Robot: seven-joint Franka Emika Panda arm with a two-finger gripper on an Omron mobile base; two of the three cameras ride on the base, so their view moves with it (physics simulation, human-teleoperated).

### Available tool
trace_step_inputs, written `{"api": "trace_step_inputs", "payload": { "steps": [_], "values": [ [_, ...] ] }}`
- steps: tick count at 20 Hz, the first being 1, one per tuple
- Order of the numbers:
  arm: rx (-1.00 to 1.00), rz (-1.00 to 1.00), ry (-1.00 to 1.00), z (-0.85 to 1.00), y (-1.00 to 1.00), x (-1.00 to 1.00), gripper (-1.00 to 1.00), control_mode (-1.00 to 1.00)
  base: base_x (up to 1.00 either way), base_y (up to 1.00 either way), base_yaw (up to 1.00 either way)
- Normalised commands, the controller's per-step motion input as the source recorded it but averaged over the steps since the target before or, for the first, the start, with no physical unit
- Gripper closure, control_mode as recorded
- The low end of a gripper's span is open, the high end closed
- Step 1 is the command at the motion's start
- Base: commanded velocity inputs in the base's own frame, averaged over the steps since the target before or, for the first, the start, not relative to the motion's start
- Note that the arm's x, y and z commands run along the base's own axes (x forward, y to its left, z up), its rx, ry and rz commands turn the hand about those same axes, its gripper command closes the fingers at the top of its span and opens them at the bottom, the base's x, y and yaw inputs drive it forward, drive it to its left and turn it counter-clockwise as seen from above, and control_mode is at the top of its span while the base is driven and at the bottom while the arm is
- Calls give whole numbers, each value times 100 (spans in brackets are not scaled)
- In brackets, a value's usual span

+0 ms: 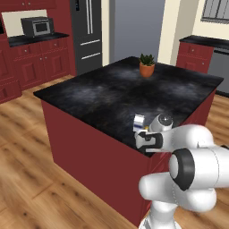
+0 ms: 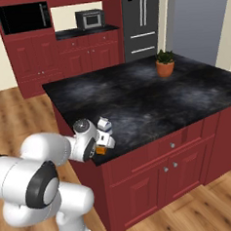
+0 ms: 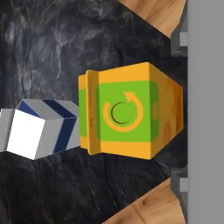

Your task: Pick the bottled water, milk, boxed drink from the counter and place them in the open cabinet.

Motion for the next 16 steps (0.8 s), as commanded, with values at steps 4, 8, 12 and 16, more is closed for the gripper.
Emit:
{"api": "trace_step_inputs", "payload": {
  "steps": [4,8,12,16],
  "values": [
    [0,0,-1,-11,0,4,-100,-100,0,0,0],
    [0,0,0,-16,0,10,-100,-100,0,0,0],
    [0,0,0,-16,0,11,-100,-100,0,0,0],
    [0,0,0,-15,0,11,-100,-100,0,0,0]
  ]
}}
